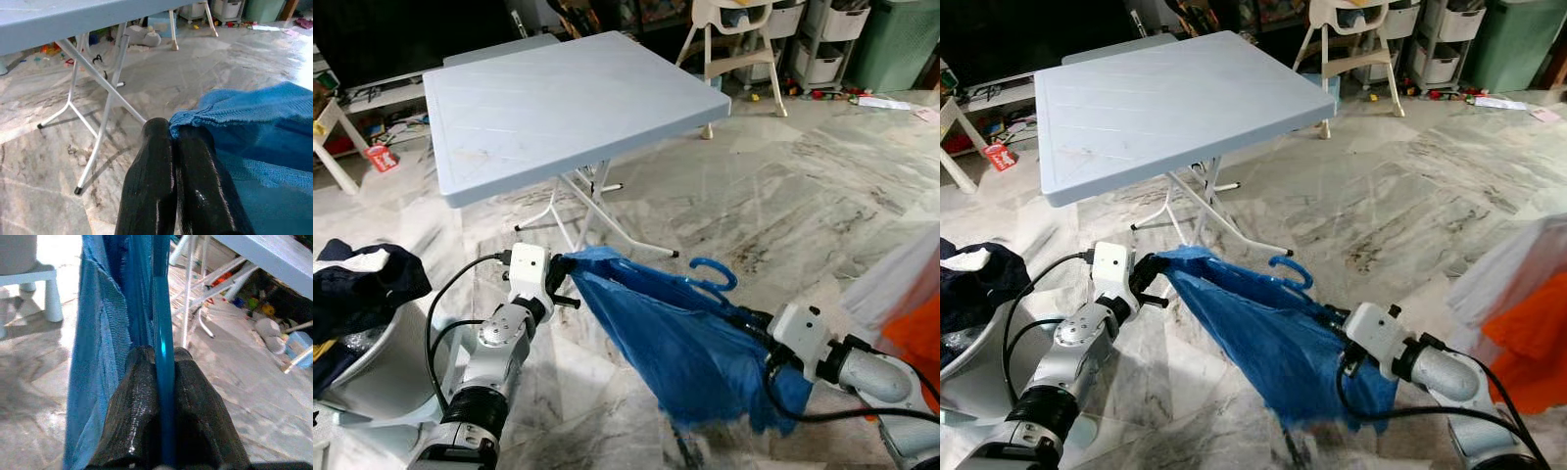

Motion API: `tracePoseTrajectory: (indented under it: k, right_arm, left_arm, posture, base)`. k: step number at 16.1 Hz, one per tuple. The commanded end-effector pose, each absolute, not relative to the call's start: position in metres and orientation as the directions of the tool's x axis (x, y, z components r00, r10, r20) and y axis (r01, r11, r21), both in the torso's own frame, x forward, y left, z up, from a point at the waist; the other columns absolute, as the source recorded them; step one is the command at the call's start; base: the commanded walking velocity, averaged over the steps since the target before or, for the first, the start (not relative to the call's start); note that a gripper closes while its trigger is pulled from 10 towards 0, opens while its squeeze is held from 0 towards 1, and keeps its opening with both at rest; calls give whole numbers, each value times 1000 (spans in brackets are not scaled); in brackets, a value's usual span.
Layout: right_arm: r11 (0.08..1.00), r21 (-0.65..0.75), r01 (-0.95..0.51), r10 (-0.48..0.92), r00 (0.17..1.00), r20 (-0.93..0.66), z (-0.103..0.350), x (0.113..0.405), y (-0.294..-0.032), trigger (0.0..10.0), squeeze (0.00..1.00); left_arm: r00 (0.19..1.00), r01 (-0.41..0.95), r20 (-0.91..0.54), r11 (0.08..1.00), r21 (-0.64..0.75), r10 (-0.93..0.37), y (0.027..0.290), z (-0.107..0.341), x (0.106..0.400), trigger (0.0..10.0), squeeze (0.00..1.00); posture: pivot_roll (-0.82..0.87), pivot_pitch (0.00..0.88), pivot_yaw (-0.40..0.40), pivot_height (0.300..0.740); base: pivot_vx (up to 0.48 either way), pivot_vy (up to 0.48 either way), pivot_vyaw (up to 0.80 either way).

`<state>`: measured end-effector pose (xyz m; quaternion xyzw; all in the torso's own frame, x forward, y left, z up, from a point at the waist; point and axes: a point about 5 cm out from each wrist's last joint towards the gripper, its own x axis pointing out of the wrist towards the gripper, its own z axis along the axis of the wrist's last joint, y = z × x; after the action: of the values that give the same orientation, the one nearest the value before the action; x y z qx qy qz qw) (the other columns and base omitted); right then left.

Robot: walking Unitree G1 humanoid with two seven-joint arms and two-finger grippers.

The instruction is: Hang hanger

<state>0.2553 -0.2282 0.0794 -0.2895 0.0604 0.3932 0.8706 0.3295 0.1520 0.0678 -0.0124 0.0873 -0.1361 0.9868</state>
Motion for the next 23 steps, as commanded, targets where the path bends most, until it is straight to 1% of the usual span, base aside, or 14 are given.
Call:
tracePoseTrajectory:
  k: [1, 2, 5, 8, 10, 11, 15, 16, 17, 19, 21, 23]
  right_arm:
    - [467, -489, -737, 585, 672, -454, 80, 244, -263, 10000, 0]
    - [418, -497, -760, 583, 644, -495, 78, 242, -266, 10000, 0]
    - [326, -537, -778, 536, 620, -573, 74, 241, -272, 10000, 0]
    - [275, -562, -780, 526, 612, -591, 75, 242, -273, 10000, 0]
    - [299, -565, -769, 535, 626, -568, 79, 244, -275, 10000, 0]
    - [346, -569, -746, 557, 651, -516, 90, 249, -274, 10000, 0]
    - [356, -572, -739, 561, 659, -501, 93, 251, -274, 10000, 0]
    - [387, -583, -714, 578, 680, -450, 98, 258, -264, 10000, 0]
    - [421, -586, -692, 598, 698, -395, 100, 265, -250, 10000, 0]
    - [436, -580, -688, 616, 698, -365, 90, 265, -228, 10000, 0]
    - [425, -565, -707, 637, 677, -369, 82, 261, -215, 10000, 0]
    - [437, -563, -702, 627, 686, -369, 75, 262, -204, 10000, 0]
  left_arm:
    - [988, 55, -143, 998, 13, -53, 206, 82, 335, 0, 0]
    - [989, 53, -136, 998, 14, -51, 206, 84, 336, 0, 0]
    - [990, 50, -130, 999, 15, -48, 202, 85, 338, 0, 0]
    - [989, 39, -141, 999, 23, -35, 202, 82, 337, 0, 0]
    - [987, 36, -158, 999, 34, -30, 203, 78, 335, 0, 0]
    - [979, 43, -203, 998, 44, -33, 203, 69, 331, 0, 0]
    - [977, 44, -210, 998, 46, -33, 203, 68, 330, 0, 0]
    - [976, 95, -199, 995, 27, -88, 186, 66, 329, 10000, 1000]
    - [970, 169, -178, 986, -1, -166, 163, 66, 326, 10000, 1000]
    - [959, 235, -157, 972, -16, -235, 141, 65, 321, 10000, 1000]
    - [962, 241, -134, 971, 7, -238, 135, 67, 319, 10000, 1000]
    - [963, 248, -109, 969, -1, -247, 130, 71, 318, 10000, 1000]
  posture:
    - [-119, 28, 131, 740]
    - [-120, 28, 131, 740]
    - [-122, 26, 131, 740]
    - [-122, 28, 128, 740]
    - [-121, 28, 128, 740]
    - [-122, 27, 131, 740]
    - [-123, 27, 131, 740]
    - [-121, 21, 122, 740]
    - [-120, 21, 121, 740]
    - [-119, 18, 117, 740]
    - [-119, 17, 117, 740]
    - [-118, 14, 116, 740]
  base:
    - [0, 0, 0]
    - [0, 0, 0]
    - [0, 0, 0]
    - [0, 0, 0]
    - [0, 0, 0]
    - [0, 0, 0]
    - [0, 0, 0]
    - [0, 0, 0]
    - [0, 0, 0]
    - [0, 0, 0]
    - [0, 0, 0]
    - [0, 0, 0]
